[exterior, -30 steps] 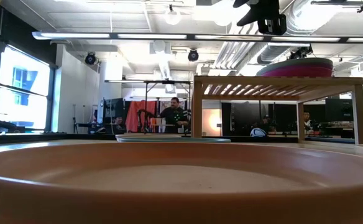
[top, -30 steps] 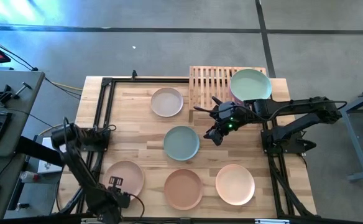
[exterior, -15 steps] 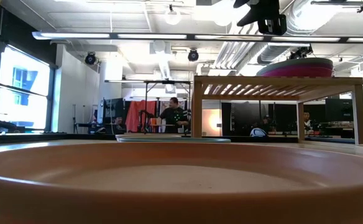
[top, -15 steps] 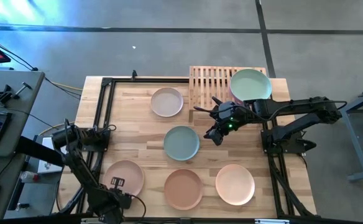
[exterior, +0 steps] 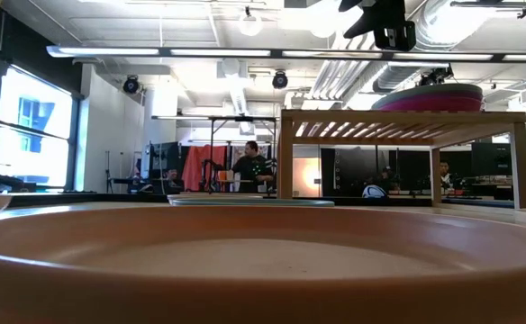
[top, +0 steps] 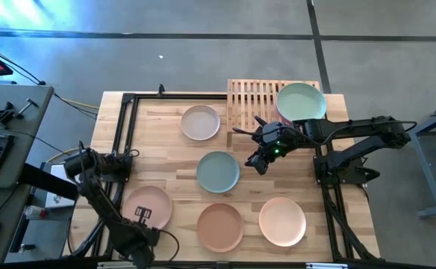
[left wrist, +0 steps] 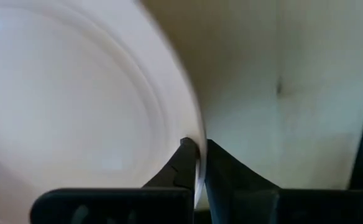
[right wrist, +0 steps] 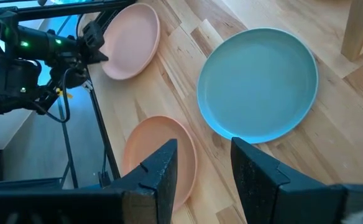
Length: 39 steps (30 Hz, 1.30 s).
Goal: Place and stack plates onto a shelf
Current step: Stack the light brown plate on the green plate on the shelf
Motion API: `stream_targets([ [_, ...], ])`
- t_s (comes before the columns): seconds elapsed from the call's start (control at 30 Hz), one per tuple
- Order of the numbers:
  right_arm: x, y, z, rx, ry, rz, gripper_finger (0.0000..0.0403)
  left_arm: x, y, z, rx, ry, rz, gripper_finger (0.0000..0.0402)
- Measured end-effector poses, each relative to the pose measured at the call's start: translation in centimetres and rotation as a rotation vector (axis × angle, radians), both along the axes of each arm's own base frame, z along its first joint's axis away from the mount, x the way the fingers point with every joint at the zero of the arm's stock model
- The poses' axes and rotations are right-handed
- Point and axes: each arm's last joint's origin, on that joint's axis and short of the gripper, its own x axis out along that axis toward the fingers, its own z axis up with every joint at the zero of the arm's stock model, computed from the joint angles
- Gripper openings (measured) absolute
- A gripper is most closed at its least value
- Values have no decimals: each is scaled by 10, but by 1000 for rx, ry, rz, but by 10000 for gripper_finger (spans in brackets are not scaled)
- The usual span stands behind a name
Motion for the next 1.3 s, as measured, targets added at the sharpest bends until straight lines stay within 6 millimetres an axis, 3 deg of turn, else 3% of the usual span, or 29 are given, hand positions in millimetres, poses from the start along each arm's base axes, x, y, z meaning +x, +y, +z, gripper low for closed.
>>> stream_targets([
  [0.27,0,-1,0,-15,-1,-16,129,9,13,13,86,51,-149,1],
  [0.63,0,-1,0,-15,-2,-16,129,25,34,23,127,45,-143,0],
  [1.03,0,-1,0,-30,-6,-39,129,35,79,77,93,-97,-36,0],
  [1.3,2,-3,2,-55,-29,-74,129,35,116,106,119,-151,-124,0],
])
